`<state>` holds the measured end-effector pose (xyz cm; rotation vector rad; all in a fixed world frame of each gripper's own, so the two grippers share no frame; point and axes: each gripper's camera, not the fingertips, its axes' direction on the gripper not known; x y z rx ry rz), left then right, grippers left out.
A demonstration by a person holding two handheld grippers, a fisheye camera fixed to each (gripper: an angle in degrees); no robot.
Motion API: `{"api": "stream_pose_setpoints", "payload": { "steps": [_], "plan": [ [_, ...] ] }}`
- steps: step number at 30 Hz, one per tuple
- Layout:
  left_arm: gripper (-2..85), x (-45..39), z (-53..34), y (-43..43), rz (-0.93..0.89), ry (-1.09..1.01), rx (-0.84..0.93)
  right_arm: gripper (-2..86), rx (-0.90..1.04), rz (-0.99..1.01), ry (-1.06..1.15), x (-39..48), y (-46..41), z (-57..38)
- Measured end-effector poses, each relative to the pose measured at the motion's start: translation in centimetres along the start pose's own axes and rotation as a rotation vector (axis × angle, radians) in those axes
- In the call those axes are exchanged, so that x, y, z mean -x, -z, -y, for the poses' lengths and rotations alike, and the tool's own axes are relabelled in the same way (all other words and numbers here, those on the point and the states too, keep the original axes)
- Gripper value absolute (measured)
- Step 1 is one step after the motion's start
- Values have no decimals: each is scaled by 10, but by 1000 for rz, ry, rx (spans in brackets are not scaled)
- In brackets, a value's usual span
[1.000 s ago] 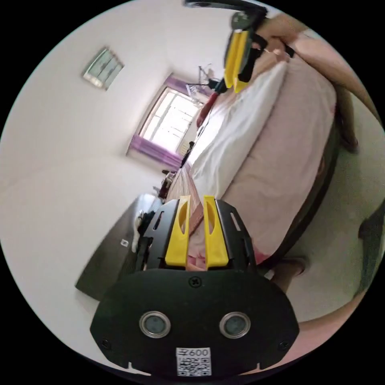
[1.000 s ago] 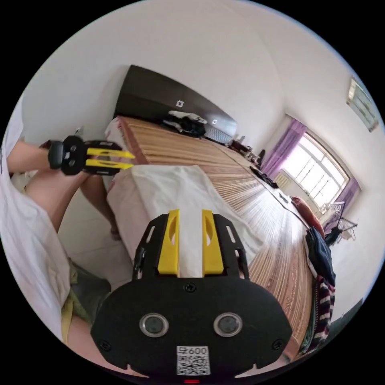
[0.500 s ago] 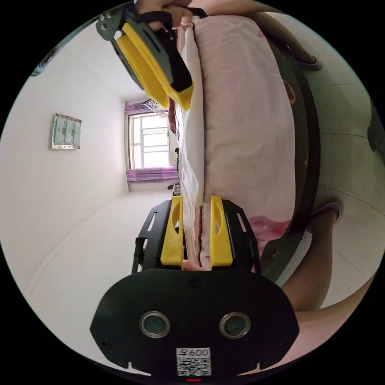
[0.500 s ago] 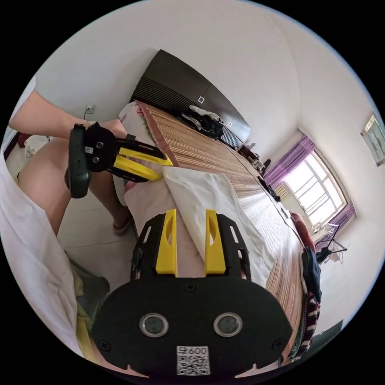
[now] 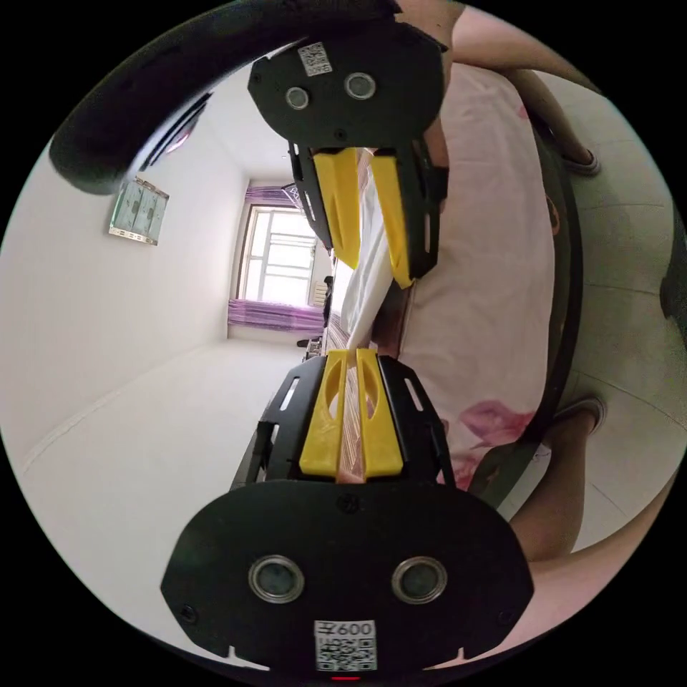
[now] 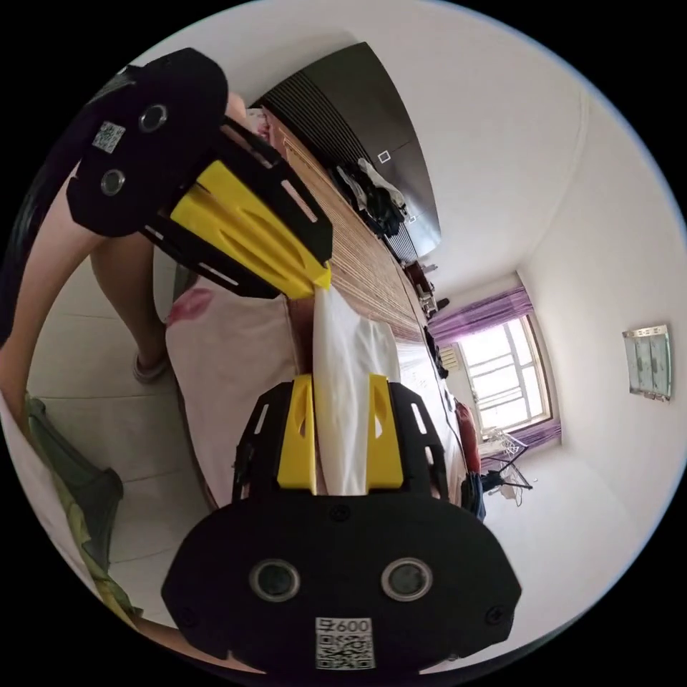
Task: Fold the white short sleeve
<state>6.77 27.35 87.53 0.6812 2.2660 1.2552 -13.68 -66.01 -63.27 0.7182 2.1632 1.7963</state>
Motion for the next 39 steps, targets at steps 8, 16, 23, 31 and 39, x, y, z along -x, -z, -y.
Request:
{"api": "stream_pose_setpoints", "payload": {
  "steps": [8,16,23,31,39],
  "plan": [
    [55,14,-28,1,14,12,-25,-2,54,105,-135,-34,14,3],
    [135,9,-31,30,-16,87,-138,-6,69,96,-87,-19,22,2],
    [84,-8,-34,-40,-40,-154,-95,-1,65,36,-22,18,27,-10],
    [33,-29,-94,-52,60,-307,-85,25,262,-255,35,70,-13,-75],
    [31,-22,-162,-67,33,-266,-74,-5,350,-282,37,60,-13,-192]
  ]
}}
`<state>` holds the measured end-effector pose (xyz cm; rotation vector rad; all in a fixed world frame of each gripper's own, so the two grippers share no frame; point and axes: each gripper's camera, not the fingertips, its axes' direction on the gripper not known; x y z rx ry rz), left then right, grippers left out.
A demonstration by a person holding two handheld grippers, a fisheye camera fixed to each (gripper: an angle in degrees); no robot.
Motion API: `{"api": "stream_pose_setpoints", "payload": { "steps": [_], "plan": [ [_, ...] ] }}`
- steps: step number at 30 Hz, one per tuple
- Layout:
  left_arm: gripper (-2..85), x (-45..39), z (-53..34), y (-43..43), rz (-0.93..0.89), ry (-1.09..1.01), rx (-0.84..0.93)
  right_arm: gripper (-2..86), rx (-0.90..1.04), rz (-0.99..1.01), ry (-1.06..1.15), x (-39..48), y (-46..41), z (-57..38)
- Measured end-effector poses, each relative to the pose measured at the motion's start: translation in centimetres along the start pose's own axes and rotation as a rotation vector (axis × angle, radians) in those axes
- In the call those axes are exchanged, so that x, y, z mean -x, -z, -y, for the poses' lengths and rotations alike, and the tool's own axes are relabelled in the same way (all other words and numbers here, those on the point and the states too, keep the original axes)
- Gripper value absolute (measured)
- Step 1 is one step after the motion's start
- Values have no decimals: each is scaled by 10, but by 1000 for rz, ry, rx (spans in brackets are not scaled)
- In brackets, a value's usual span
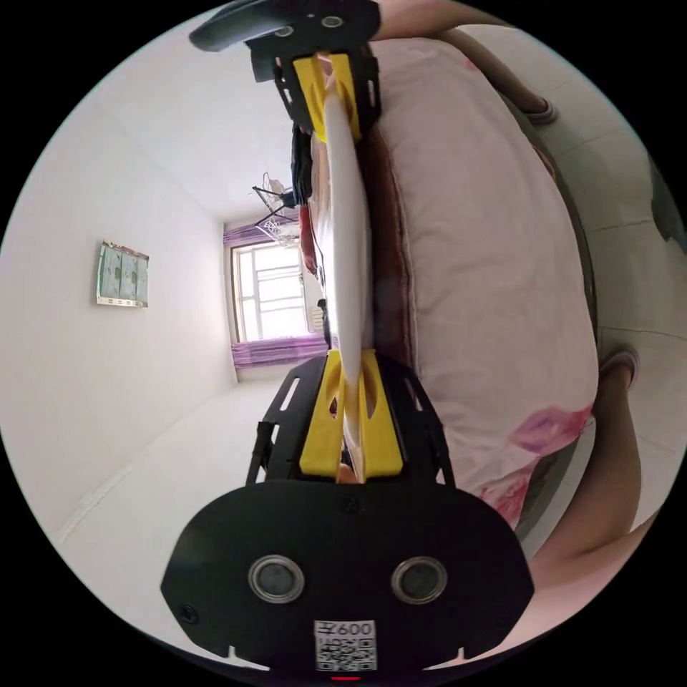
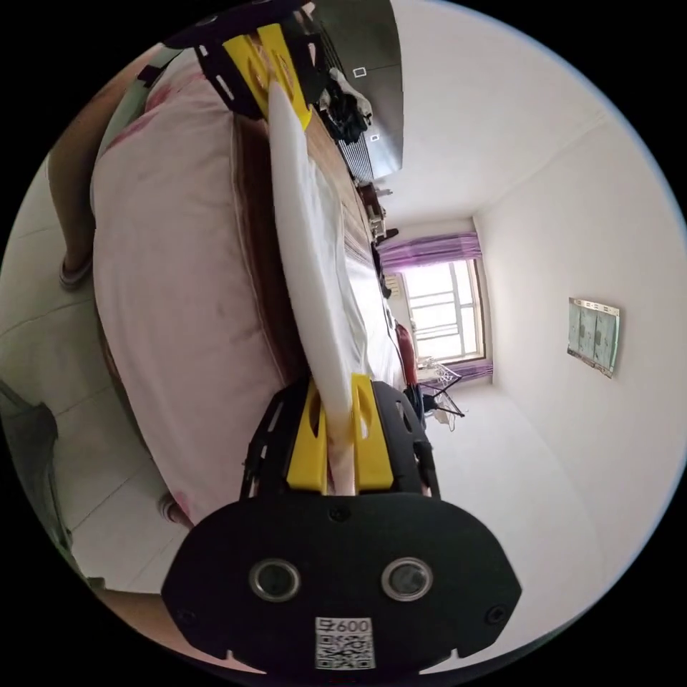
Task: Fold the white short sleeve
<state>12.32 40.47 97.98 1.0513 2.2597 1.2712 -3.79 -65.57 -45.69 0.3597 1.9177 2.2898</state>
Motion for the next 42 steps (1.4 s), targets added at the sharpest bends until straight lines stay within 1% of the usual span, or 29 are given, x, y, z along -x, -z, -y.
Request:
{"api": "stream_pose_setpoints", "payload": {
  "steps": [3,7,10,12,14,16,17,18,19,20,23,25,28,32,33,34,35,36,37,38,39,40,41,42],
  "plan": [
    [31,-9,-21,-11,-3,-37,22,-7,46,3,41,0,-26,-28],
    [29,-5,-52,-39,-59,-42,36,-8,15,91,62,-11,-68,-54],
    [28,-4,-66,-64,-68,-55,46,-8,-2,68,126,-5,-116,-69],
    [26,-8,-80,-97,-61,-70,65,-8,-45,43,125,-1,-147,-83],
    [24,-9,-95,-123,-53,-37,71,-8,-117,1,82,5,-188,-106],
    [21,-7,-114,-149,-58,67,73,-8,-195,-4,10,8,-211,-126],
    [20,-4,-131,-165,-66,173,75,-8,-240,13,-52,10,-223,-140],
    [18,3,-153,-179,-105,328,56,-8,-252,9,-58,13,-228,-146],
    [16,6,-177,-190,-151,417,39,-8,-258,-23,-61,24,-236,-152],
    [15,4,-185,-192,-137,419,35,-8,-259,-81,-66,38,-244,-159],
    [12,-21,-221,-194,43,435,16,-8,-326,-120,-110,62,-267,-186],
    [10,-25,-253,-207,73,455,8,-8,-359,-141,-116,76,-283,-197],
    [7,-20,-283,-224,55,450,6,-8,-362,-126,-111,88,-313,-210],
    [7,-1,-331,-265,-29,412,18,-7,-370,-76,-86,100,-359,-222],
    [8,11,-344,-281,-83,392,28,-8,-367,-62,-75,100,-367,-223],
    [8,20,-351,-289,-126,383,34,-8,-357,-20,-48,97,-382,-223],
    [10,44,-365,-309,-250,377,66,-8,-351,81,-6,87,-400,-223],
    [12,72,-375,-330,-361,315,102,-8,-337,160,25,76,-410,-222],
    [13,97,-380,-348,-484,143,133,-8,-251,337,173,50,-429,-216],
    [14,112,-383,-357,-545,74,157,-9,-178,557,247,13,-451,-210],
    [15,154,-392,-367,-665,7,154,-9,-147,674,273,-9,-460,-208],
    [16,179,-396,-371,-718,3,148,-9,-69,868,289,-49,-480,-203],
    [17,230,-403,-376,-807,-1,142,-9,-16,1005,301,-83,-495,-207],
    [19,280,-405,-379,-849,-20,149,-9,-14,1040,307,-101,-500,-213]
  ]
}}
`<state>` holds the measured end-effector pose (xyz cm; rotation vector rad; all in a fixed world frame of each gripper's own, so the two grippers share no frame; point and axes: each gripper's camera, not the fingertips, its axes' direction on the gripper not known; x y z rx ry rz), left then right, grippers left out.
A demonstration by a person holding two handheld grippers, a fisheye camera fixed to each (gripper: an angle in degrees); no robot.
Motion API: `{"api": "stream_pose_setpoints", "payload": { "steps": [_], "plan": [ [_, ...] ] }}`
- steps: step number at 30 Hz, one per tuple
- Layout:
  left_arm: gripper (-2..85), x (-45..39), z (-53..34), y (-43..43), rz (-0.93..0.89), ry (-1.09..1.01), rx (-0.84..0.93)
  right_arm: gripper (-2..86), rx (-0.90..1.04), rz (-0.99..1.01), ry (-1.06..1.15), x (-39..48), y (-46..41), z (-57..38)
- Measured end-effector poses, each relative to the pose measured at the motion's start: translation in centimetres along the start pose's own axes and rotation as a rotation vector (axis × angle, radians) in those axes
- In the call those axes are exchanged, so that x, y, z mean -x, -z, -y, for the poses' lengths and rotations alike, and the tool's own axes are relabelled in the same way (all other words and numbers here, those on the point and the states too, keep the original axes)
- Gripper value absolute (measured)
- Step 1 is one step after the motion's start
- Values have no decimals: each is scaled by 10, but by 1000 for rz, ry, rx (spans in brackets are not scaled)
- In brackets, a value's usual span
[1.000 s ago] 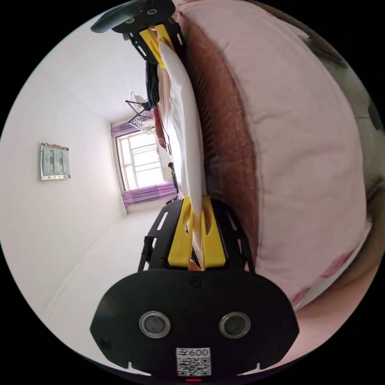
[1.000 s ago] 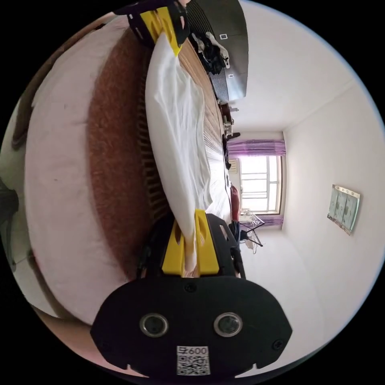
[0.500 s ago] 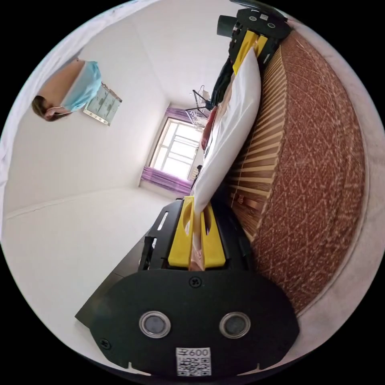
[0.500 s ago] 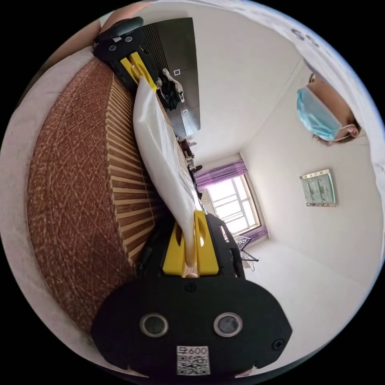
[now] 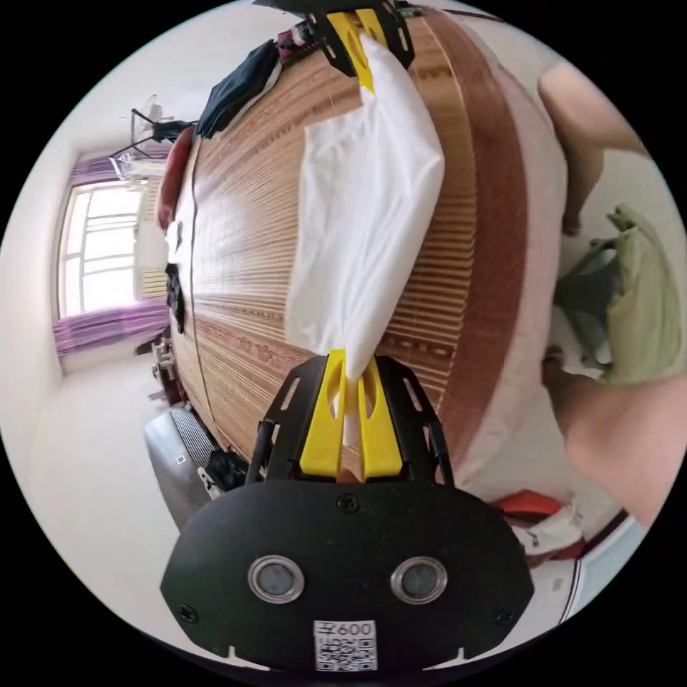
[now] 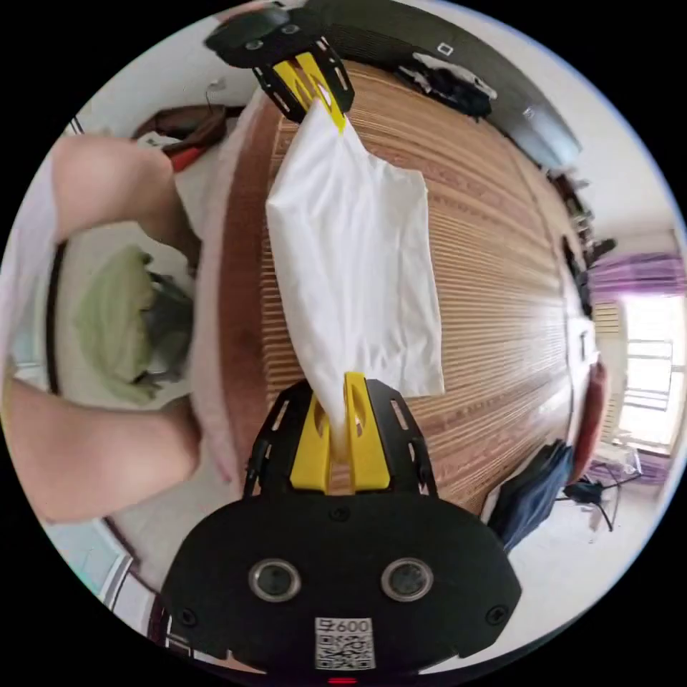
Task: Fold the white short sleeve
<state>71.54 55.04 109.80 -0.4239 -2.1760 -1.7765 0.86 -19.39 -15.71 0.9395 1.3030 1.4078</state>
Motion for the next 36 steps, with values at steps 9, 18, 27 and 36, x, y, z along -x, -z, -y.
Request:
{"api": "stream_pose_setpoints", "payload": {
  "steps": [9,18,27,36],
  "plan": [
    [30,257,24,191,60,-55,-141,-8,22,-128,-53,-179,122,-233],
    [25,532,59,247,128,112,-273,-9,35,-331,-323,-332,136,-394],
    [24,654,9,243,-14,40,-341,-9,108,-201,-293,-383,35,-430],
    [21,751,34,242,-55,110,-248,-8,83,-241,-321,-462,-104,-480]
  ]
}}
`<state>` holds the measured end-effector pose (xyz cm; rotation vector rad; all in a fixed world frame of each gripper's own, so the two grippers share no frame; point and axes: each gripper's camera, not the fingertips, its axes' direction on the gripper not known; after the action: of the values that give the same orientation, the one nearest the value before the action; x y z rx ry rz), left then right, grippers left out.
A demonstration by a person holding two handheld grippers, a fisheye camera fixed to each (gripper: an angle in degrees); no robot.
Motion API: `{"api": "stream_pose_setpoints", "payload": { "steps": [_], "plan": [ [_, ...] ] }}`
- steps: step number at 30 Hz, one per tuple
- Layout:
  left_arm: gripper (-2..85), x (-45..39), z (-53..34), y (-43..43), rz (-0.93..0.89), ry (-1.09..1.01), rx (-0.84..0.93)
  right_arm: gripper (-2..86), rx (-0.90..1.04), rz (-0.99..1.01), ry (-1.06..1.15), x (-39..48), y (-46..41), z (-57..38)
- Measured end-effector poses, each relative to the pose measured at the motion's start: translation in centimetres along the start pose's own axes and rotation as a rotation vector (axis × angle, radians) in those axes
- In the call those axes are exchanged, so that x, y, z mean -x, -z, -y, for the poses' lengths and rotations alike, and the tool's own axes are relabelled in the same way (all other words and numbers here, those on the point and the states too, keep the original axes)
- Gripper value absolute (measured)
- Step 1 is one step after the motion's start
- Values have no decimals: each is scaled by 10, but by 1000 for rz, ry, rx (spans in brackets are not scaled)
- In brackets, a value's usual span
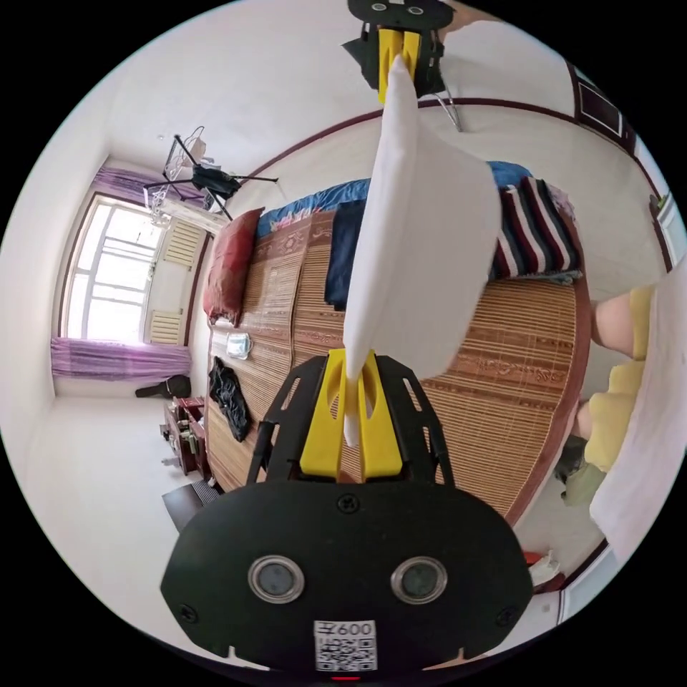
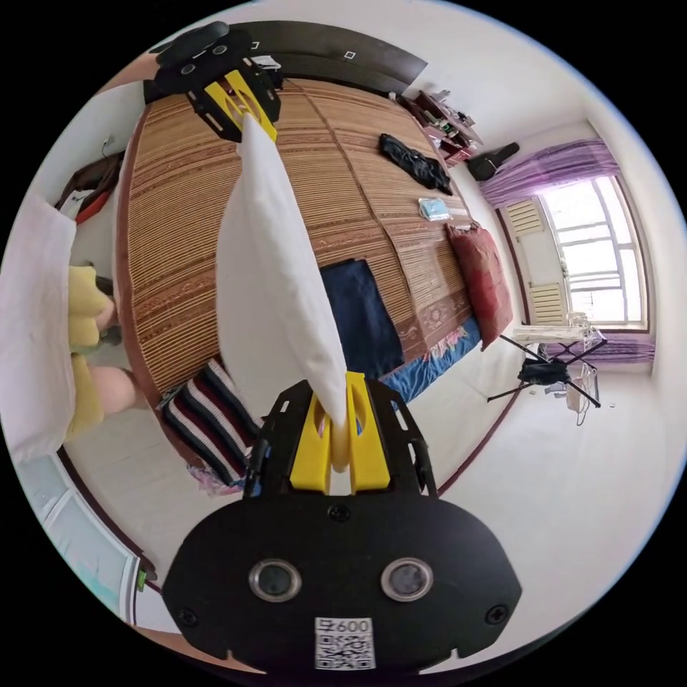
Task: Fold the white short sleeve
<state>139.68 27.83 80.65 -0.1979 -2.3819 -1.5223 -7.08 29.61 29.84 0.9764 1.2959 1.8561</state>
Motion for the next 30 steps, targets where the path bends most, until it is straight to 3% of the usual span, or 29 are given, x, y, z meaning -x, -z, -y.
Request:
{"api": "stream_pose_setpoints", "payload": {
  "steps": [6,13,19,25,30],
  "plan": [
    [16,39,59,-9,28,144,74,-9,-81,-9,38,-27,-120,-36],
    [17,60,122,-9,-73,123,147,-9,-81,137,148,-39,-236,-60],
    [18,93,152,-12,-99,93,174,-9,-66,139,147,-44,-309,-37],
    [15,141,167,5,24,165,152,-9,-152,25,79,-40,-346,-17],
    [12,107,171,-9,122,195,104,-9,-220,-141,21,26,-405,-16]
  ]
}}
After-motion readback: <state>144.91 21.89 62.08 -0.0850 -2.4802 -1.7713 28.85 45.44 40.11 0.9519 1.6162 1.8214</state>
